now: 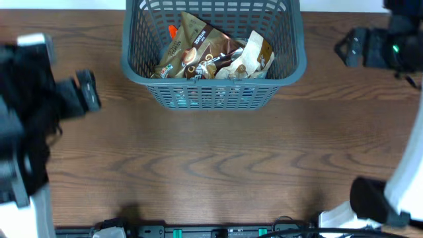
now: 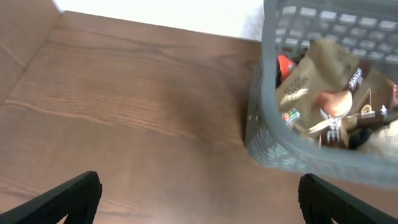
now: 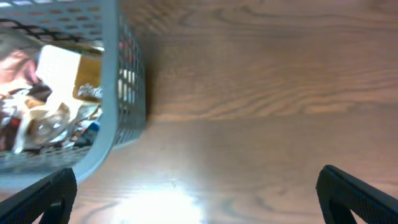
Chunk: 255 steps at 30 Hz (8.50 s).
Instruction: Pack container
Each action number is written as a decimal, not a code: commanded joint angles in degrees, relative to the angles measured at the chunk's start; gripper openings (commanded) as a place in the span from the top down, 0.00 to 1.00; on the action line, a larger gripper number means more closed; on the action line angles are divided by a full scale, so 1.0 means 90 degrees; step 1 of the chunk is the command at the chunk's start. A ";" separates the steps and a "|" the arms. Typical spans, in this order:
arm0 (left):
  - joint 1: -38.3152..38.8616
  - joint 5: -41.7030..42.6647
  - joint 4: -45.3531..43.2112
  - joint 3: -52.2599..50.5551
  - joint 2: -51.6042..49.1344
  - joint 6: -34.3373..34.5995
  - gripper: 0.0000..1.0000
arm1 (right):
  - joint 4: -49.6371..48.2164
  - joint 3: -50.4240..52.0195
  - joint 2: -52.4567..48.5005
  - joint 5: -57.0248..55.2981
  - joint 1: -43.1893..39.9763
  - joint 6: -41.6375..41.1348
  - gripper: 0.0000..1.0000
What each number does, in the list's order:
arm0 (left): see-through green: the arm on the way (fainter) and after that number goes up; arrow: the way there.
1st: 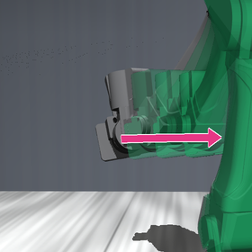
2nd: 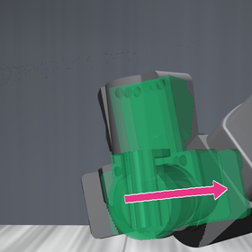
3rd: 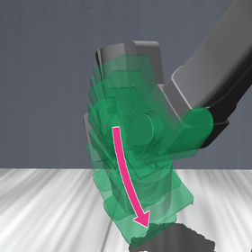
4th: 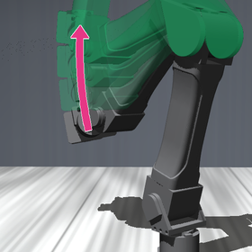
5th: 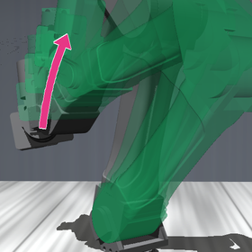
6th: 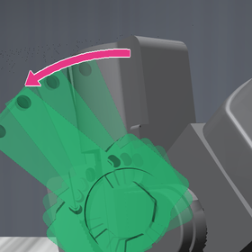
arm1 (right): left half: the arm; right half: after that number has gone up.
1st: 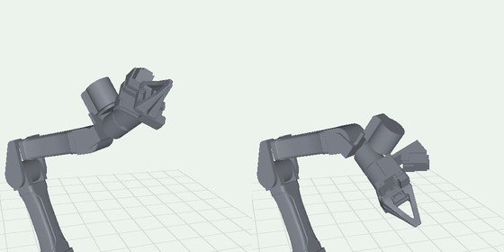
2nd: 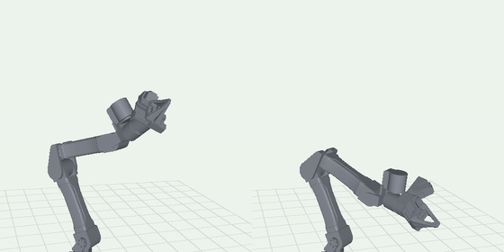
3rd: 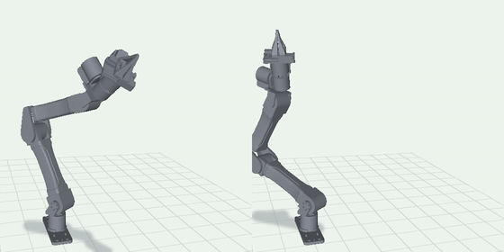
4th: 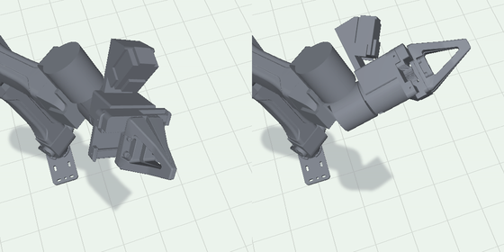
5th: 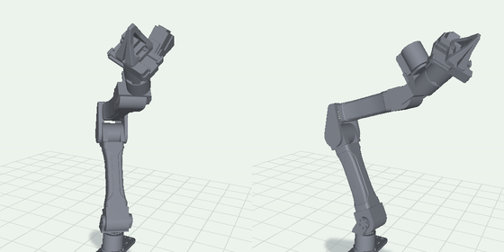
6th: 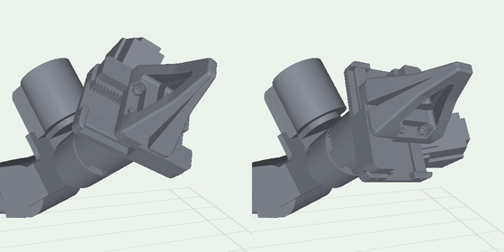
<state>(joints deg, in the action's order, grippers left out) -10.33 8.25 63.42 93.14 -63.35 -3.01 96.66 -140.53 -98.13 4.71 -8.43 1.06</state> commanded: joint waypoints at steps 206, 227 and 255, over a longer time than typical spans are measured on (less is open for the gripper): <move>0.1450 -0.0789 -0.6579 -1.0321 0.7026 0.0109 0.02 | -1.0384 1.5577 1.0868 -0.1783 0.1013 -0.0923 0.01; 0.1479 -0.0607 -0.6606 -1.0319 0.7006 0.1061 0.01 | -1.0384 1.5577 1.0868 -0.1783 0.1013 -0.0920 0.01; 0.1479 -0.0610 -0.6608 -1.0319 0.7006 0.1059 0.02 | -1.0384 1.5577 1.0868 -0.1783 0.1013 -0.0923 0.01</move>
<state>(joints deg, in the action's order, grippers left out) 2.74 2.81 2.11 1.43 -0.62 6.07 3.14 -0.56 -0.69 -10.57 1.19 -6.17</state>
